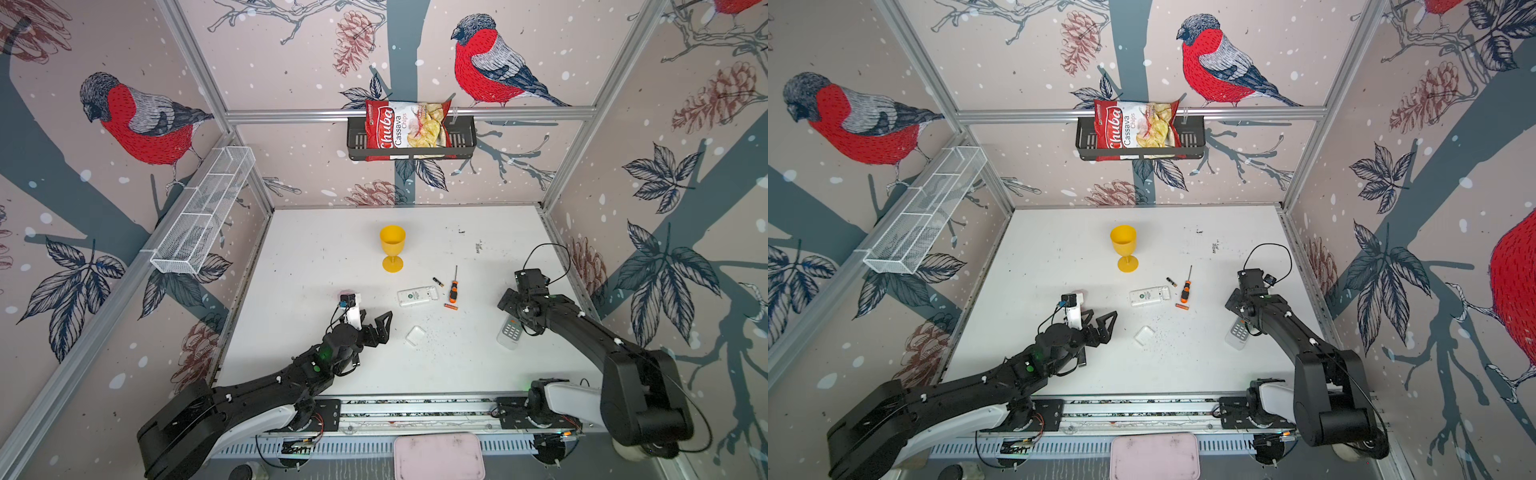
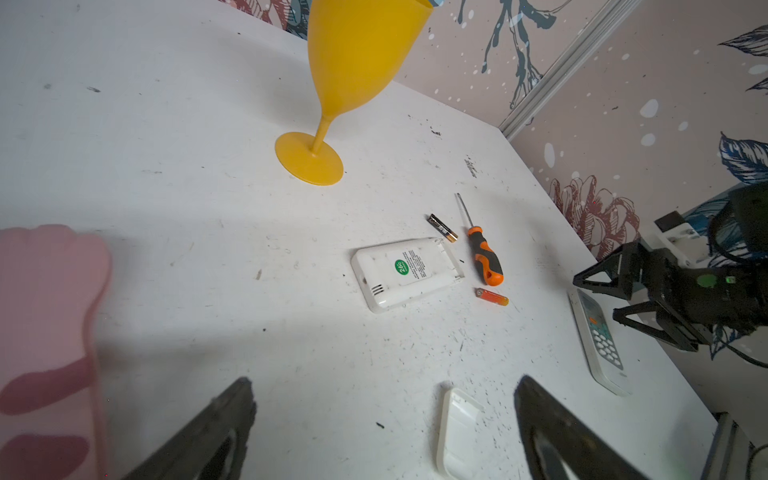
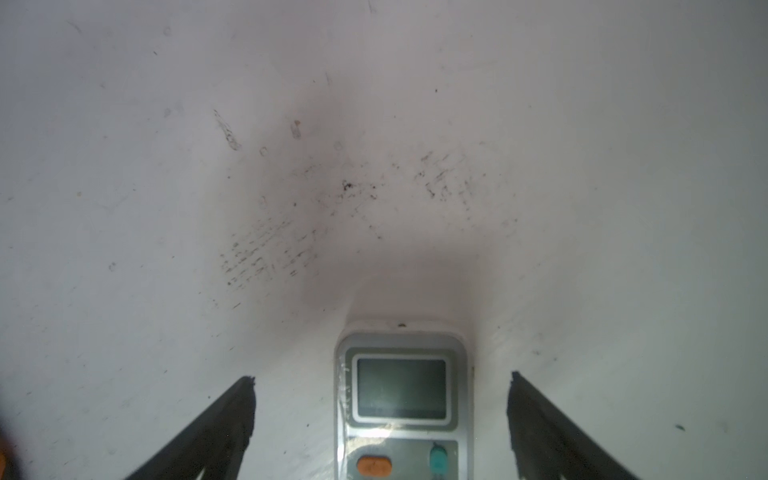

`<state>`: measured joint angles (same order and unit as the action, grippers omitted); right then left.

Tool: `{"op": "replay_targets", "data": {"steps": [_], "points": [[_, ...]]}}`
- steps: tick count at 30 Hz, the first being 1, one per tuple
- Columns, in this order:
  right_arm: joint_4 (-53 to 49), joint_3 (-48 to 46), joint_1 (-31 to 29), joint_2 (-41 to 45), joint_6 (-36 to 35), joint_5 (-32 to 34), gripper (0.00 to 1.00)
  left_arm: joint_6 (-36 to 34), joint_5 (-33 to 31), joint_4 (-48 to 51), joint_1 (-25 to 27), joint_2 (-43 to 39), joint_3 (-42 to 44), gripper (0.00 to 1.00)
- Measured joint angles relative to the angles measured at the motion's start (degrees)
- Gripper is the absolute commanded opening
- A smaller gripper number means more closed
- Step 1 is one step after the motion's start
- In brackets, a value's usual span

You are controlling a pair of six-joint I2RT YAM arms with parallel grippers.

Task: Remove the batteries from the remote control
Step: 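Grasp the grey display remote with the right gripper and lift it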

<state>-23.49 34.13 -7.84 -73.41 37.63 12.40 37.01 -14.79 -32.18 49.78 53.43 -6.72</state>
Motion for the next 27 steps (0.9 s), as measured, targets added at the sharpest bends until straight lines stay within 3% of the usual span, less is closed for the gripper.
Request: {"op": "replay_targets", "data": {"steps": [5,27], "points": [[-0.57,0.48,-0.07,-3.91,0.0,-0.04,0.87,-0.02,1.25,-0.09,0.22,0.15,-0.04,0.97],[-0.98,1.77,-5.77,-6.14,0.22,2.23,0.36,-0.04,1.27,0.0,0.22,-1.38,-0.09,0.96]]}}
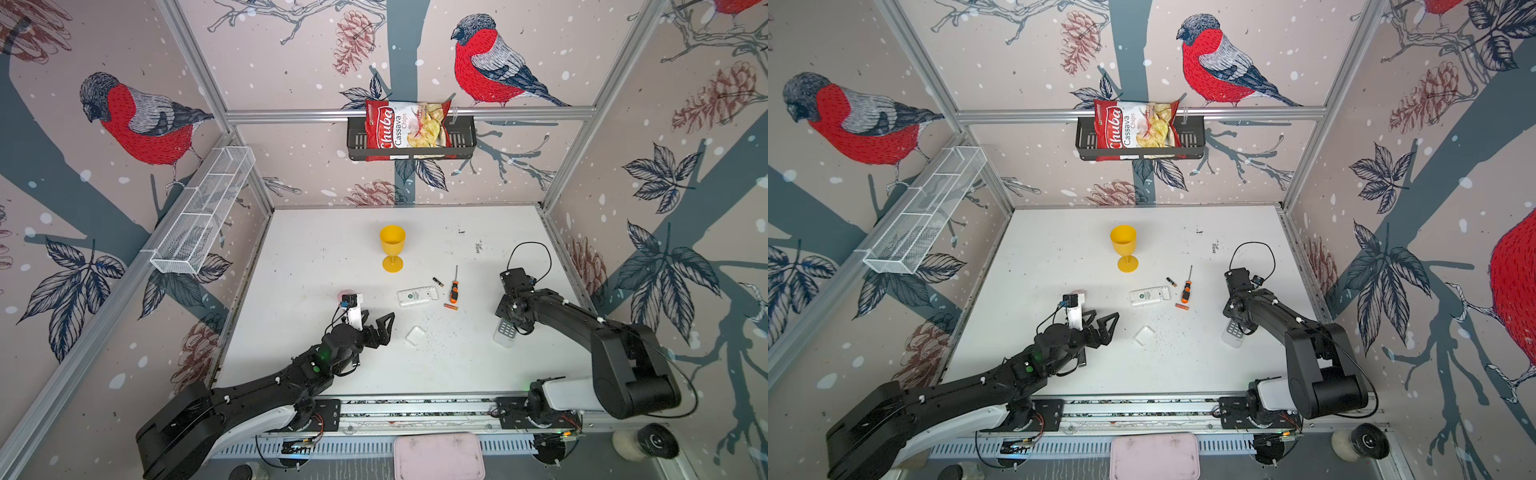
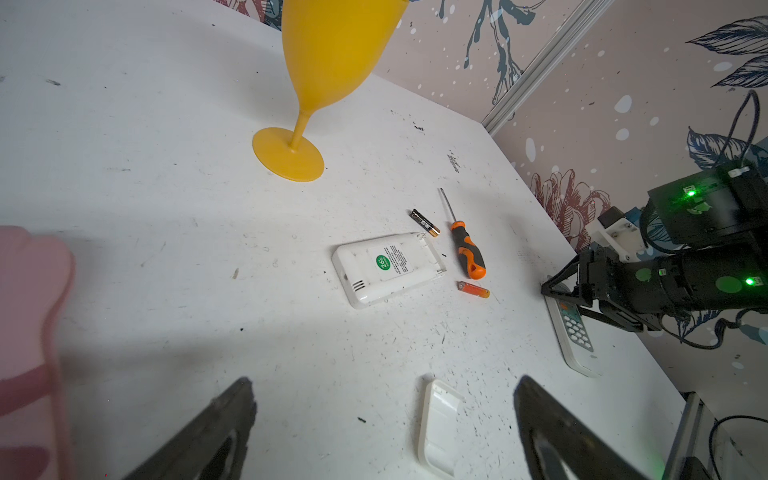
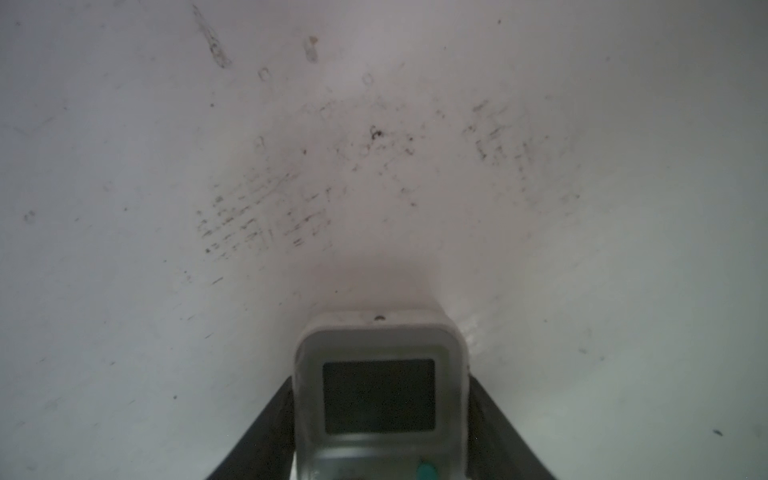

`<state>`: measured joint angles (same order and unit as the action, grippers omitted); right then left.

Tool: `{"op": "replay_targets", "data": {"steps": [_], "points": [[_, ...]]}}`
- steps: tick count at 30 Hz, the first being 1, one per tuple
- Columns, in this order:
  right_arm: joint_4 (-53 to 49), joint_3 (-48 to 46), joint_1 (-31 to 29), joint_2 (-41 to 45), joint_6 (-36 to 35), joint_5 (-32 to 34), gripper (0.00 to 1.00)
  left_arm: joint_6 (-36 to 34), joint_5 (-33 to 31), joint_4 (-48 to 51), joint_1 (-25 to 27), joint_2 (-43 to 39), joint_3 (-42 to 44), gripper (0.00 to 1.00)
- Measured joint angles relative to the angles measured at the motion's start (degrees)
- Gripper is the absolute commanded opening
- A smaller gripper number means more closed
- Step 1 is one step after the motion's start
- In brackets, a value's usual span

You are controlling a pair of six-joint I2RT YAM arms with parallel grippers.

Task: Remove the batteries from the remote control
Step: 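Grasp the grey display remote with the right gripper and lift it, then raise the grey remote toward the left gripper while the left gripper rises to meet it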

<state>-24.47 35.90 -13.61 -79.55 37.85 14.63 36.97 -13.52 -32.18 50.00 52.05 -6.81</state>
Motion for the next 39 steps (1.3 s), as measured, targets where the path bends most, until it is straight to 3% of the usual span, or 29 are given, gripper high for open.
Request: {"op": "replay_targets", "data": {"steps": [10,16,20,31,39], "points": [[0.02,7.26,-3.28,2.47,-5.38,-3.1,0.27,-2.54,2.84,2.14,-0.2,-6.56,-1.92,0.96],[6.71,10.29,-3.98,8.85,-11.08,-13.29,0.24,-2.89,9.29,5.14,-2.34,-9.6,-7.61,0.81],[12.2,14.19,-4.07,8.68,-13.84,-22.36,0.23,-2.82,13.86,5.99,-4.59,-8.52,-10.86,0.69],[21.99,28.0,-4.42,-1.36,-18.86,-46.07,0.21,-6.8,25.81,3.23,-8.39,9.75,-27.34,0.62],[29.24,32.24,-4.72,-4.15,-20.87,-59.63,0.21,-6.43,35.21,-7.5,-13.05,22.69,-32.85,0.66]]}}
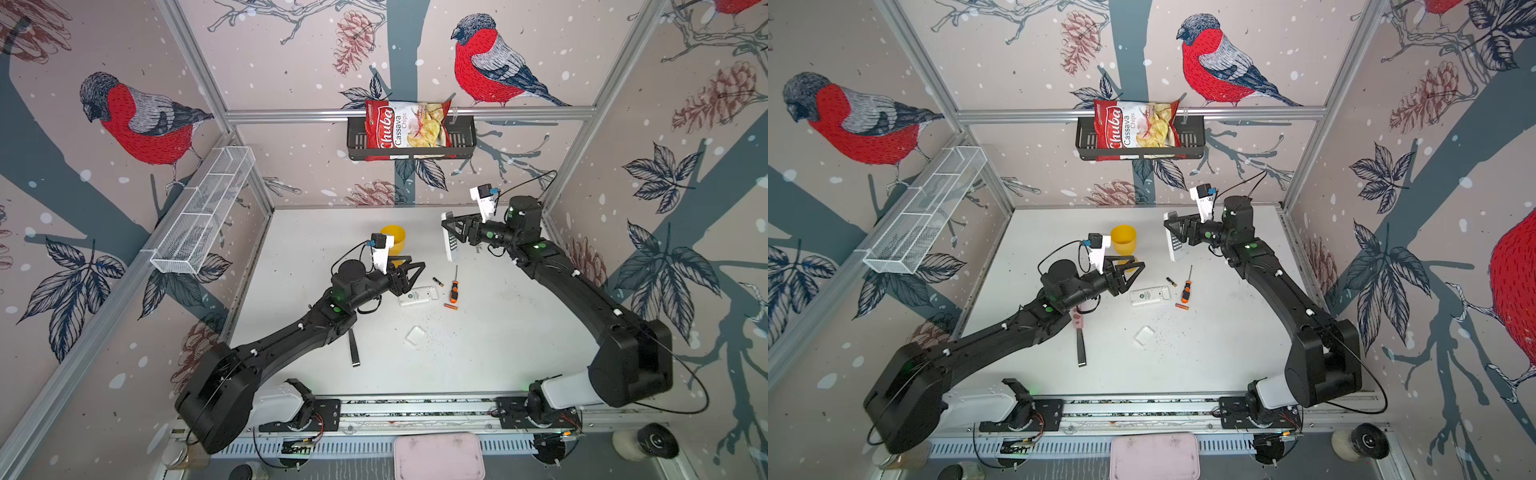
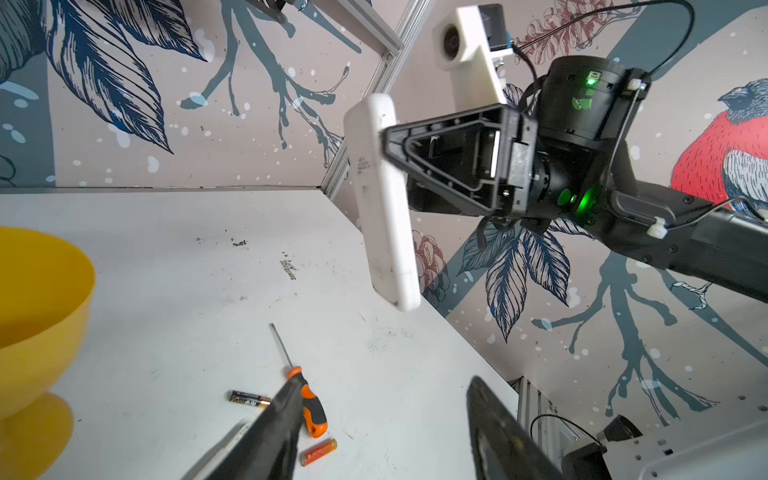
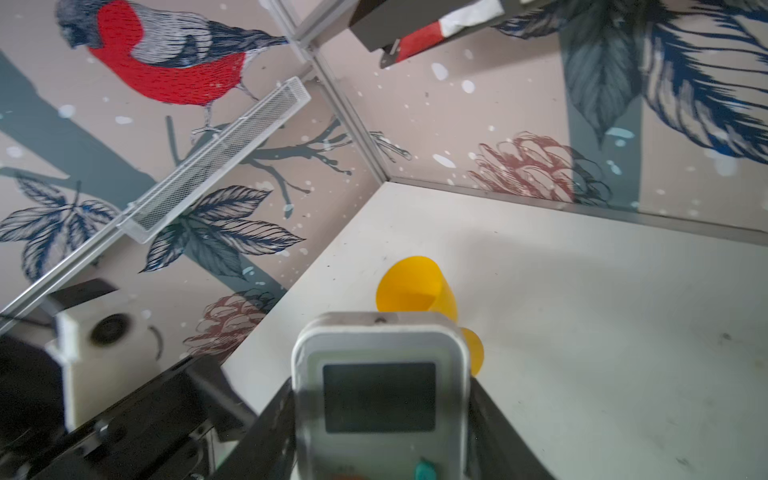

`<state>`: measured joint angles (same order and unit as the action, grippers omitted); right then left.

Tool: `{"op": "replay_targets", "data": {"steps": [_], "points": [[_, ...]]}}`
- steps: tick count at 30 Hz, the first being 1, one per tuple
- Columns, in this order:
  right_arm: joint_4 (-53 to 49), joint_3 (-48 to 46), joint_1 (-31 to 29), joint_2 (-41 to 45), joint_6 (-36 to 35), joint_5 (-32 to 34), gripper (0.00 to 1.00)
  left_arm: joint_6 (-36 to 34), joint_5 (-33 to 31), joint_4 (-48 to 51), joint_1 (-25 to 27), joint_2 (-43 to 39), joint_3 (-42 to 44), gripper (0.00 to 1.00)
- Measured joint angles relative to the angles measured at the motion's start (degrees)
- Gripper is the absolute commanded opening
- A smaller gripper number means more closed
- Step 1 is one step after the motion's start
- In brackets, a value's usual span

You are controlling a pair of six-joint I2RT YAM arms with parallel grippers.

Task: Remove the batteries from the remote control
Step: 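Raise the grey remote toward the left gripper while the left gripper rises to meet it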

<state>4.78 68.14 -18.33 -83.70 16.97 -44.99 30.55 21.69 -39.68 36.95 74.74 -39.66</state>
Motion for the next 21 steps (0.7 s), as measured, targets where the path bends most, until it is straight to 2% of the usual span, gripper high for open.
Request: {"op": "replay_targets", "data": {"steps": [4,7,15,21], "points": [[3.96,0.02,-0.35,-1.42,1.2,-4.61,0.21,1.31,4.98,-6.1,-1.75,5.53,-2.75,0.81],[5.88,0.11,-0.24,-2.43,1.22,-6.84,0.21,1.27,8.2,-8.96,-2.05,8.46,-5.38,0.87],[9.79,0.61,0.46,-4.74,1.22,-11.85,0.21,1.18,16.5,-16.79,-3.54,17.4,-10.58,0.85],[11.67,2.27,0.52,-7.67,1.27,-15.28,0.21,4.0,20.59,-21.79,-4.96,23.17,-14.36,0.85]]}}
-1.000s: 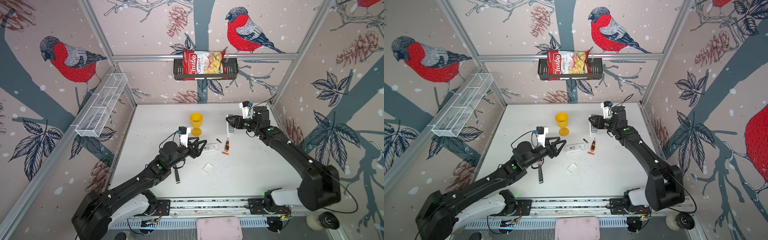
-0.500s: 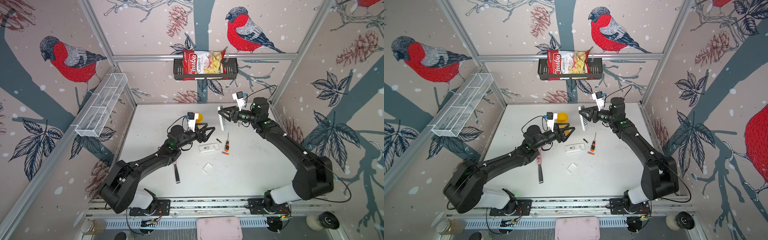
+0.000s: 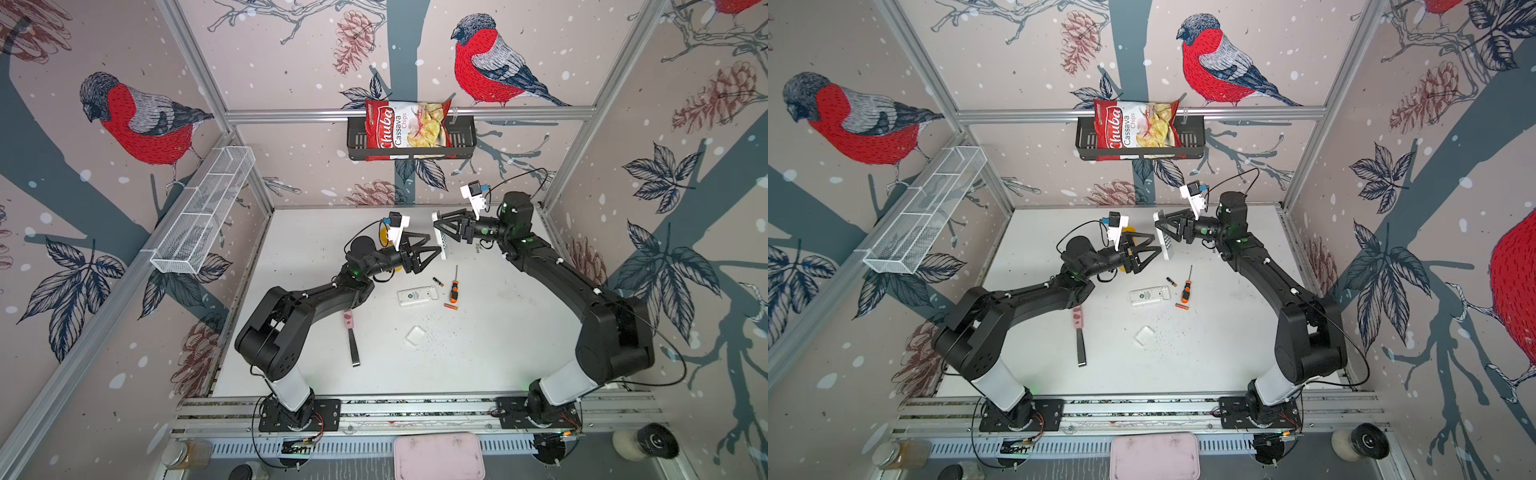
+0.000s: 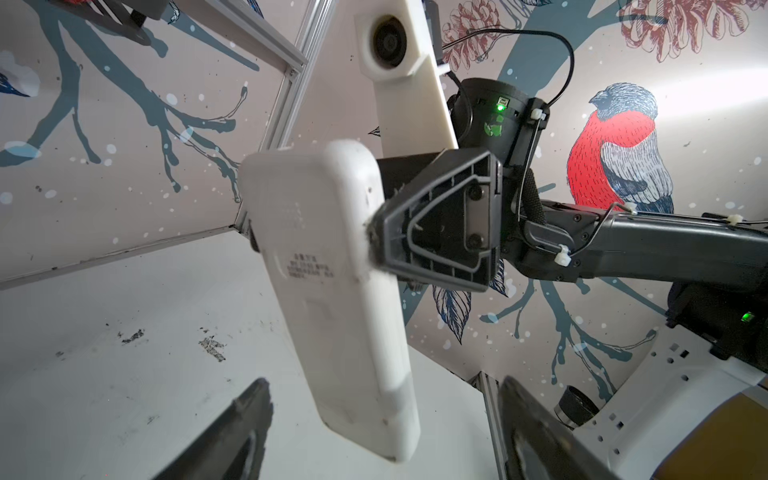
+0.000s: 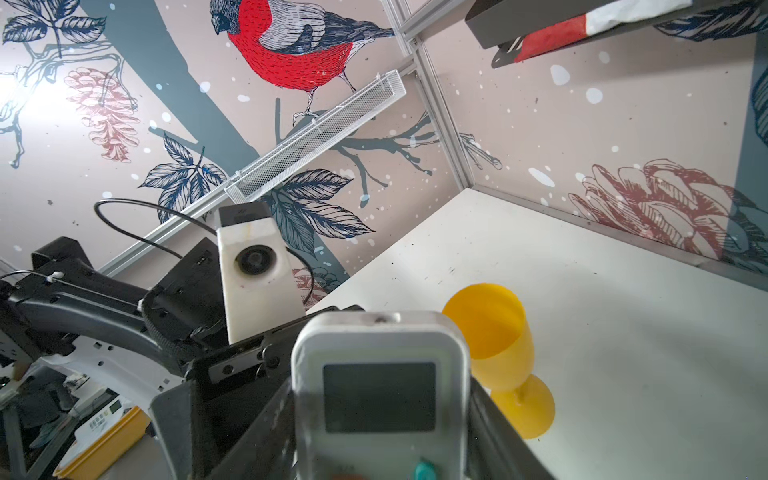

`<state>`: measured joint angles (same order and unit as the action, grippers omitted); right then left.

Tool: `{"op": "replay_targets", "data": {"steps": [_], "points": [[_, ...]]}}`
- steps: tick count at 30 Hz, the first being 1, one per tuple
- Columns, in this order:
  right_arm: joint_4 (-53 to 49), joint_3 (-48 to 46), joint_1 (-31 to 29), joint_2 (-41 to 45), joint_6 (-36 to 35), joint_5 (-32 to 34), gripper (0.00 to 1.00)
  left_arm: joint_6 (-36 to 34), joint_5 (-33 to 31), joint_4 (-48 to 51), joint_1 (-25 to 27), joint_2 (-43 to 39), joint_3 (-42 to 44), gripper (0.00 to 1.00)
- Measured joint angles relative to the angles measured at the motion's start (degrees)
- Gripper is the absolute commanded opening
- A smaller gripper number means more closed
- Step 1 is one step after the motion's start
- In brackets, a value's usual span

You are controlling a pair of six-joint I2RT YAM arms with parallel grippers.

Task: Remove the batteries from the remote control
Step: 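Raise the grey remote toward the left gripper while the left gripper rises to meet it, then close the left gripper on the remote while the right gripper opens and withdraws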

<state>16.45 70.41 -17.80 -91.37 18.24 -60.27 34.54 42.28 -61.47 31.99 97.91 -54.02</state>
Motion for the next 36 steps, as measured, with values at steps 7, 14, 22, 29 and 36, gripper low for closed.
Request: {"op": "replay_targets", "data": {"steps": [7,14,22,29,36], "points": [[0.22,1.46,0.09,-2.36,-0.31,-3.34,0.21,2.73,3.41,-3.89,-0.81,5.35,-5.42,0.78],[1.03,3.3,0.7,-4.55,-0.35,-6.93,0.21,4.66,5.68,-6.12,-1.14,9.84,-9.05,0.74],[1.09,3.93,0.7,-5.44,-0.22,-10.01,0.21,6.56,7.06,-8.17,-1.62,11.5,-10.62,0.73],[1.97,3.93,0.44,-5.44,-0.02,-11.1,0.21,7.48,7.87,-8.92,-1.66,12.02,-11.47,0.66],[3.69,3.93,0.15,-5.57,0.39,-12.02,0.22,10.4,8.37,-11.45,-1.66,12.48,-11.15,0.52]]}}
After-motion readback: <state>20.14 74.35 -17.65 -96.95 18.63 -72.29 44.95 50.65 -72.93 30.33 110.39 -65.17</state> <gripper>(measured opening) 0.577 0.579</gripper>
